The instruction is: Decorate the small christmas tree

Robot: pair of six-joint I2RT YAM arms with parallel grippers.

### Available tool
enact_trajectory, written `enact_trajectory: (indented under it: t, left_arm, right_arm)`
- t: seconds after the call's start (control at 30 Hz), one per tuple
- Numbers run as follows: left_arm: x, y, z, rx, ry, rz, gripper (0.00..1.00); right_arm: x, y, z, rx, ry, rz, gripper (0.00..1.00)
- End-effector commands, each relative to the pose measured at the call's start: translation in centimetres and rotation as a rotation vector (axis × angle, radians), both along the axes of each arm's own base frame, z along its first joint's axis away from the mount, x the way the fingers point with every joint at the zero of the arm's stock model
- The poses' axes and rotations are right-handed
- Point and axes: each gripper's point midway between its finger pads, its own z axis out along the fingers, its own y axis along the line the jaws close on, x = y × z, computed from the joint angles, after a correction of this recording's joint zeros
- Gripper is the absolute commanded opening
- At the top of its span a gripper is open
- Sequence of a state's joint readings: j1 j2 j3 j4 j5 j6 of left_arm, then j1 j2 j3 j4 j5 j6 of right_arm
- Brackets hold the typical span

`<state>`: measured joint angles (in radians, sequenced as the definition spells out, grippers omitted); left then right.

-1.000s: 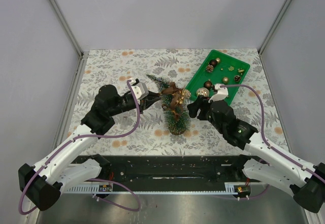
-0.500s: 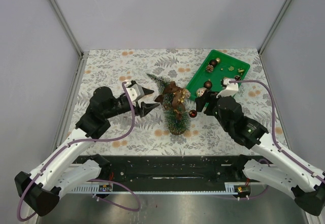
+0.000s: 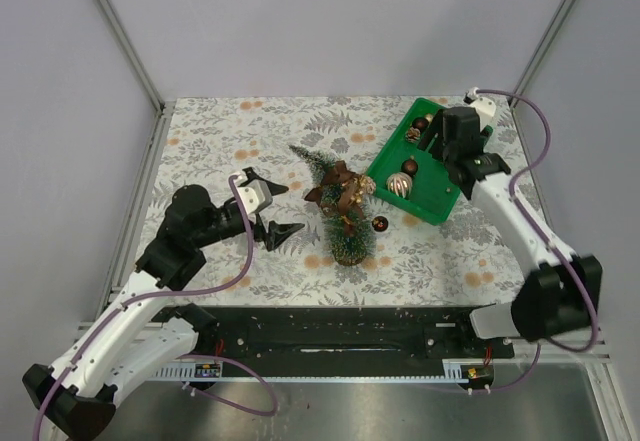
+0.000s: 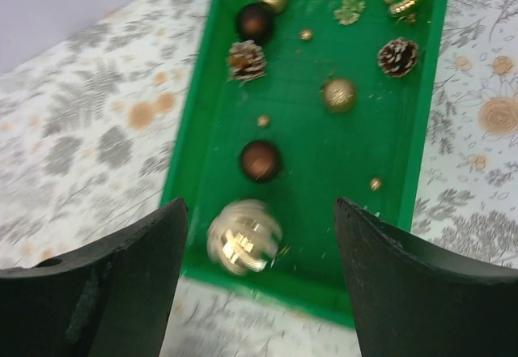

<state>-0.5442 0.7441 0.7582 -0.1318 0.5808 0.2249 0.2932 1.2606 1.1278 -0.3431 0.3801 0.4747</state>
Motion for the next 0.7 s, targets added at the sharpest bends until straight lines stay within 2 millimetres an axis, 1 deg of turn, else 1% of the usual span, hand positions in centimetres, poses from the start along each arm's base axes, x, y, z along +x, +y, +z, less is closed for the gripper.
enact_trajectory:
  t: [0.0, 0.03, 0.1, 0.17, 0.27, 0.33, 0.5, 0.67]
  left_arm:
    - [-0.5, 0.7, 0.7, -0.015, -0.017, 0.01, 0.89]
    - [-0.5, 0.8, 0.7, -0.011, -0.016, 0.014, 0.9]
    - [-0.5, 1.2, 0.7, -0.007, -0.019, 0.031, 0.96]
    - [-0.5, 1.5, 0.6, -0.005, -0.02, 0.041, 0.97]
    - [-0.4, 1.8, 0.8, -0.003, -0.032, 0.059, 0.99]
    - [-0.3, 2.0, 0.7, 0.002, -0.038, 0.068, 0.99]
    - [-0.2, 2.0, 0.4, -0.002, -0.044, 0.072, 0.99]
    - [-0.1, 1.9, 0.4, -0.016, -0.043, 0.074, 0.99]
  right_arm:
    - [6.0, -3.3, -4.7, -0.1, 0.14, -0.081, 0.81]
    - [7.2, -4.1, -5.9, -0.122, 0.167, -0.109, 0.82]
    - [9.4, -6.0, -9.3, -0.137, 0.247, -0.148, 0.83]
    - [11.1, -7.3, -12.0, -0.14, 0.306, -0.169, 0.83]
    - [12.5, -8.2, -15.7, -0.138, 0.395, -0.178, 0.8]
    - [13.1, -8.3, -16.6, -0.152, 0.406, -0.171, 0.79]
    - [14.1, -9.1, -17.6, -0.188, 0.423, -0.172, 0.75]
    - [14.9, -9.0, -18.7, -0.17, 0.432, -0.153, 0.7]
